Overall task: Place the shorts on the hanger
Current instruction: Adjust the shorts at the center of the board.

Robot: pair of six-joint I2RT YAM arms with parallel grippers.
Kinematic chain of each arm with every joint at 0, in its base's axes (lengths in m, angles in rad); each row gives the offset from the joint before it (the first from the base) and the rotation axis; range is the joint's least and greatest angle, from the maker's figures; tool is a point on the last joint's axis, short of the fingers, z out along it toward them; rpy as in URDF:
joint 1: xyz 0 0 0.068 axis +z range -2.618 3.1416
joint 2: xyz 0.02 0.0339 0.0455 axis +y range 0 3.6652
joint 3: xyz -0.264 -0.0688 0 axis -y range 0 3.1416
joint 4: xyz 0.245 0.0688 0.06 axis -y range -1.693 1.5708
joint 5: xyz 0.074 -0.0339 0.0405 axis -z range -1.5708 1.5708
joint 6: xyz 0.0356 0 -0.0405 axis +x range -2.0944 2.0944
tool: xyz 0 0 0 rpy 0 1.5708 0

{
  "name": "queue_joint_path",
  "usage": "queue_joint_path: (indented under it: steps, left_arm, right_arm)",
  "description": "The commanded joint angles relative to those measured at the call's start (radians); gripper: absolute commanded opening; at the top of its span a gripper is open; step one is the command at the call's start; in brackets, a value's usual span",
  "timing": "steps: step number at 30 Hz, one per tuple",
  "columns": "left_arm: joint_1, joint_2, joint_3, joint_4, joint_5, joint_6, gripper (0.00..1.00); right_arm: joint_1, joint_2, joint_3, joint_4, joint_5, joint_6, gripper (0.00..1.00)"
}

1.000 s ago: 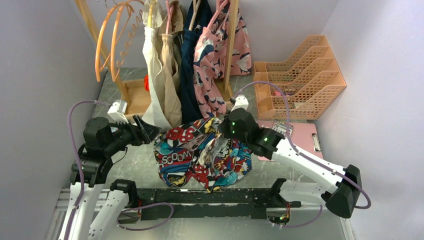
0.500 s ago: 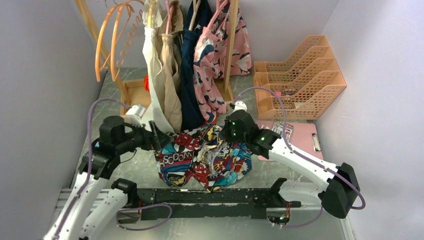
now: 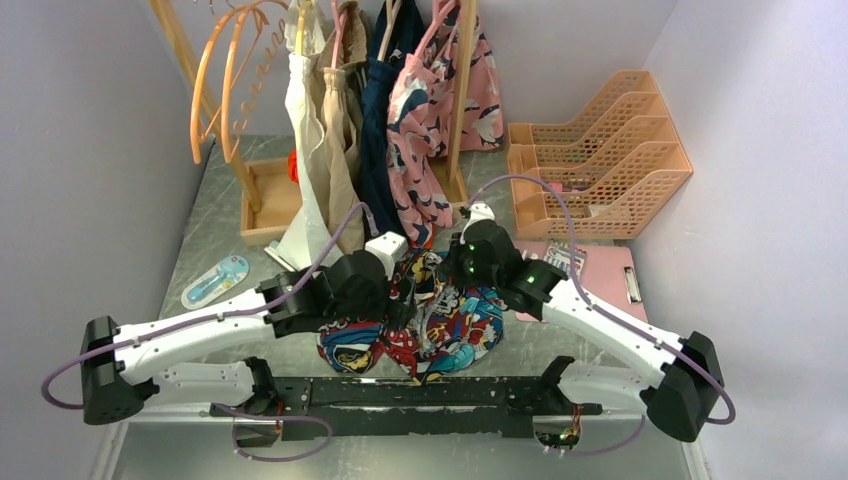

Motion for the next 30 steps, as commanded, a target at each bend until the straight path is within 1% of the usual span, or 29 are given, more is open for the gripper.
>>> queue_joint_path:
  steps: [1, 4, 8, 17, 20, 23, 30]
  left_arm:
    - [-0.01, 0.038, 0.012, 0.087, -0.132, 0.004, 0.93]
    - [-0.01, 0.072, 0.027, 0.133, -0.124, 0.034, 0.93]
    - [-0.01, 0.101, 0.075, 0.116, -0.155, 0.041, 0.92]
    - [-0.009, -0.023, 0.01, 0.183, -0.207, 0.078, 0.95]
    - [-0.009, -0.046, -0.01, 0.201, -0.174, 0.118, 0.94]
    - [-0.009, -0.048, -0.02, 0.206, -0.115, 0.144, 0.93]
    - [-0.009, -0.073, -0.103, 0.292, -0.013, 0.142, 0.94]
  right_arm:
    - [-0.003, -0.062, 0.006, 0.004, -0.089, -0.005, 0.0]
    - [-0.002, -0.079, -0.003, 0.029, -0.184, -0.029, 0.0]
    - [-0.002, -0.103, -0.019, 0.077, -0.295, -0.059, 0.0]
    - [0.001, -0.182, -0.079, 0.162, -0.502, -0.175, 0.0]
    - [0.0, -0.202, -0.093, 0.179, -0.545, -0.195, 0.0]
    - [0.001, -0.217, -0.1, 0.191, -0.548, -0.199, 0.0]
    - [0.002, -0.223, -0.095, 0.186, -0.578, -0.24, 0.0]
